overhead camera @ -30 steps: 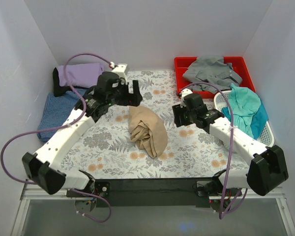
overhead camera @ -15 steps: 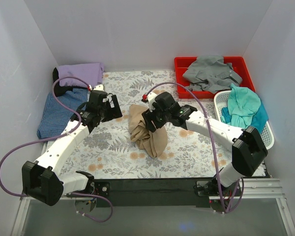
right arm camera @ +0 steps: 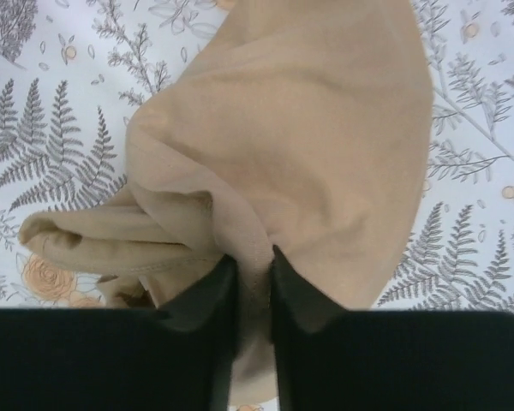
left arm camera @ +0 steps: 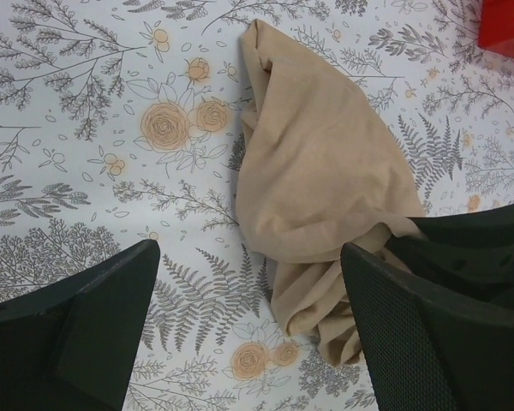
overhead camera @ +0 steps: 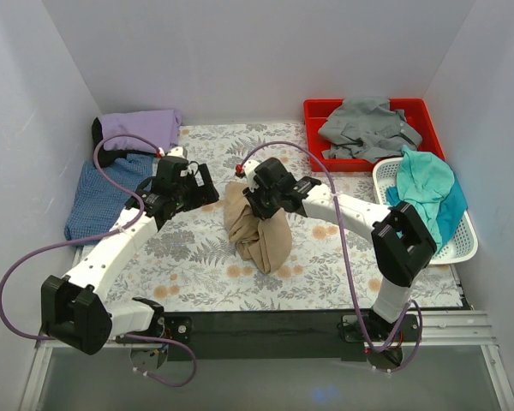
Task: Fold and stack the t-shirts
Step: Flatten the tshirt out
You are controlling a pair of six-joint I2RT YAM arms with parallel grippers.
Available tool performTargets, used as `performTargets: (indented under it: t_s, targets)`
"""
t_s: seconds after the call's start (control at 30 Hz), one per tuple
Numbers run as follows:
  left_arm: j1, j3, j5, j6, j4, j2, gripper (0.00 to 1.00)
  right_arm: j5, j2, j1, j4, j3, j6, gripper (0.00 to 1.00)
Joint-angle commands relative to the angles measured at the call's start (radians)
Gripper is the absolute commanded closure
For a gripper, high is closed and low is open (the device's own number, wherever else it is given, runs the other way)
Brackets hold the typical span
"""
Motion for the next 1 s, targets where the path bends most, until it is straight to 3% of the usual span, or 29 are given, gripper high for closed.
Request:
performTargets:
  t_s: [0.0,0.23,0.37,0.53,0.57,0.67,0.77,0.87,0.97]
  targets:
    - [0.007,-0.009,0.037,-0.004,0.026,0.003,0.14,0.093,-0.038,0.005,0.024,0.061,-0.031,0.80]
    - [0.007,0.000,0.072,0.016,0.037,0.047,0.14,0.327,-0.176,0.002,0.025,-0.026,-0.037,0.81]
    - [0.007,0.001,0.173,0.020,0.048,0.090,0.14,0.459,-0.211,-0.027,-0.060,-0.074,0.000,0.81]
    - [0.007,0.000,0.271,0.032,0.103,0.129,0.13,0.544,-0.280,-0.133,-0.151,-0.221,0.168,0.84]
    - [0.008,0.006,0.332,0.051,0.137,0.151,0.13,0.554,-0.324,-0.194,-0.163,-0.335,0.257,0.87]
    - [0.008,0.020,0.400,0.069,0.149,0.179,0.13,0.608,-0.378,-0.220,-0.174,-0.384,0.321,0.85]
    - [0.007,0.040,0.562,0.114,0.175,0.222,0.13,0.643,-0.394,-0.236,-0.198,-0.399,0.364,0.85]
    - [-0.004,0.056,0.749,0.153,0.207,0.270,0.13,0.677,-0.385,-0.248,-0.237,-0.392,0.396,0.80]
    - [-0.035,0.072,0.814,0.172,0.236,0.308,0.13,0.662,-0.383,-0.251,-0.237,-0.384,0.393,0.68]
